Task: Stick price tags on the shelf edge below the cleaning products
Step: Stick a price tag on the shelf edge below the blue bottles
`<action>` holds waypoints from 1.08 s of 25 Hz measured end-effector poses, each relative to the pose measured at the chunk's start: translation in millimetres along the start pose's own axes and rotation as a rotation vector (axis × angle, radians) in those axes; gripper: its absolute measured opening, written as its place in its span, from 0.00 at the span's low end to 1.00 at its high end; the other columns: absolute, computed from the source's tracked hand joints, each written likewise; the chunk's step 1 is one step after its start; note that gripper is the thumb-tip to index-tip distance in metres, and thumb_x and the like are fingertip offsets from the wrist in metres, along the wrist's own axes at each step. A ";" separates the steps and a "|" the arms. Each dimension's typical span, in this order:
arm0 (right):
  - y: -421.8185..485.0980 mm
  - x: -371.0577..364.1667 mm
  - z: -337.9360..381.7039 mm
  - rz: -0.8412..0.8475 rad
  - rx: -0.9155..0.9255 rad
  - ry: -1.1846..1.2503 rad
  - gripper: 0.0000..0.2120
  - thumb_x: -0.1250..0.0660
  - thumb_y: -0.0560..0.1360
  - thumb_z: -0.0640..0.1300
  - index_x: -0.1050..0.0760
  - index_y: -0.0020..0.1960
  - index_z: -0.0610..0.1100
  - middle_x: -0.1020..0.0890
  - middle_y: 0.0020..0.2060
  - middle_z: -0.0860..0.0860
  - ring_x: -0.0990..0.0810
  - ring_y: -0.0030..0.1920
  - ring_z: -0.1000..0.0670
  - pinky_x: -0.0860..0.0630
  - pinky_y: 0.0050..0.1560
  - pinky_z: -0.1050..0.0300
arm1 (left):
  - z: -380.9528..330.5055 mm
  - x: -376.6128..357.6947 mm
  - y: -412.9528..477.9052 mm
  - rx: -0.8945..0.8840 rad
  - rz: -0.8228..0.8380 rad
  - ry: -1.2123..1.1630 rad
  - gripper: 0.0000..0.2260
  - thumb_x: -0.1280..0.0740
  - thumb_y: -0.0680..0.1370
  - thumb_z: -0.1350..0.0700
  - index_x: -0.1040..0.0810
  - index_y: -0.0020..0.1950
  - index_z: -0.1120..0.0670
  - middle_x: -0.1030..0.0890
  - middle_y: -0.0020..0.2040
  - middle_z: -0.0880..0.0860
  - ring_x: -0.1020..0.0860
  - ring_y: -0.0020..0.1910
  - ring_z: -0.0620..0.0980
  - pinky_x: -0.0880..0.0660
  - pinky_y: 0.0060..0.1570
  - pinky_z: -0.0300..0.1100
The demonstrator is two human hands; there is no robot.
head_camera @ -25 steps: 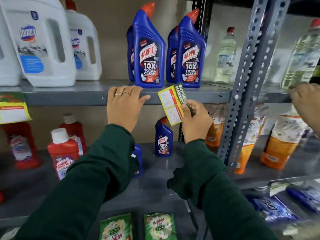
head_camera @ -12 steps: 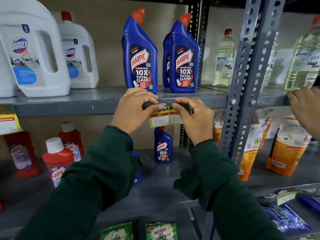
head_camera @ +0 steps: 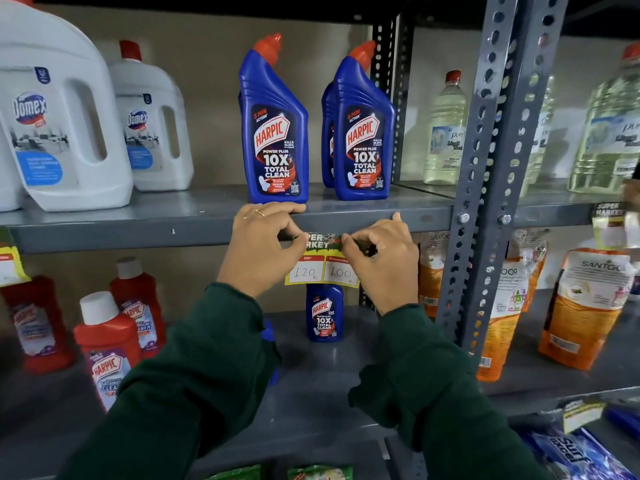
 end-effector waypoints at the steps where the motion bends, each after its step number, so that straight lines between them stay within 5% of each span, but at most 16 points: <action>1: 1.5 -1.6 -0.3 -0.007 -0.009 -0.004 0.09 0.31 0.69 0.43 0.22 0.34 0.38 0.22 0.31 0.44 0.29 0.38 0.52 0.42 0.69 0.52 | -0.6 -0.4 0.0 0.002 -0.010 0.004 0.04 0.29 0.69 0.64 0.21 0.34 0.59 0.22 0.52 0.46 0.38 0.51 0.23 0.33 0.59 0.57; 6: 5.4 -2.3 1.4 -0.017 -0.045 -0.037 0.10 0.32 0.69 0.45 0.22 0.34 0.39 0.21 0.30 0.44 0.28 0.37 0.50 0.42 0.68 0.54 | -0.5 0.0 1.5 0.036 -0.052 -0.007 0.06 0.29 0.70 0.64 0.22 0.33 0.59 0.20 0.51 0.48 0.36 0.51 0.23 0.32 0.58 0.53; 9: 12.5 1.0 6.3 -0.031 -0.062 -0.001 0.08 0.29 0.69 0.41 0.22 0.34 0.40 0.21 0.30 0.45 0.28 0.37 0.50 0.40 0.67 0.53 | -1.4 2.9 5.6 0.069 -0.071 -0.023 0.06 0.30 0.72 0.63 0.22 0.35 0.61 0.20 0.47 0.46 0.32 0.47 0.25 0.30 0.52 0.40; 16: 21.9 -1.4 11.4 -0.032 -0.015 -0.031 0.06 0.29 0.71 0.42 0.22 0.39 0.40 0.19 0.37 0.43 0.27 0.44 0.46 0.29 0.48 0.52 | -3.1 -0.4 8.8 0.073 -0.129 0.013 0.04 0.31 0.74 0.61 0.24 0.40 0.58 0.17 0.46 0.51 0.23 0.47 0.50 0.29 0.45 0.36; 19: 23.2 -0.4 6.3 -0.045 -0.003 -0.015 0.09 0.28 0.69 0.42 0.23 0.47 0.40 0.21 0.46 0.43 0.29 0.52 0.46 0.37 0.51 0.68 | -0.2 -2.5 10.7 0.107 -0.097 0.021 0.03 0.32 0.75 0.60 0.24 0.47 0.54 0.20 0.44 0.50 0.24 0.48 0.52 0.26 0.51 0.54; 21: 27.3 -3.4 1.9 -0.020 -0.011 0.021 0.16 0.29 0.70 0.47 0.26 0.53 0.40 0.22 0.52 0.44 0.30 0.57 0.47 0.40 0.62 0.62 | -0.5 -4.9 12.0 0.094 -0.088 0.039 0.04 0.33 0.74 0.59 0.22 0.48 0.53 0.21 0.43 0.48 0.23 0.46 0.52 0.27 0.51 0.59; 24: 27.2 -12.6 -0.4 -0.019 0.042 -0.081 0.26 0.35 0.68 0.63 0.27 0.53 0.41 0.19 0.48 0.46 0.26 0.54 0.46 0.50 0.68 0.56 | -1.2 -6.9 11.4 0.093 -0.161 0.054 0.07 0.33 0.72 0.52 0.21 0.45 0.54 0.17 0.44 0.50 0.22 0.46 0.51 0.31 0.58 0.54; 27: 25.6 -15.2 -2.4 -0.055 0.057 -0.128 0.26 0.37 0.67 0.65 0.26 0.48 0.41 0.19 0.44 0.46 0.25 0.51 0.46 0.49 0.67 0.54 | 0.2 -12.3 9.2 0.078 -0.198 0.154 0.08 0.32 0.74 0.50 0.24 0.44 0.54 0.17 0.45 0.50 0.25 0.49 0.49 0.46 0.56 0.39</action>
Point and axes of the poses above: each hand's wrist, its own y-axis towards the middle knuckle, its own x-axis out of the back of the hand, z = x × y, the point moved 5 cm from there along y, towards the middle knuckle
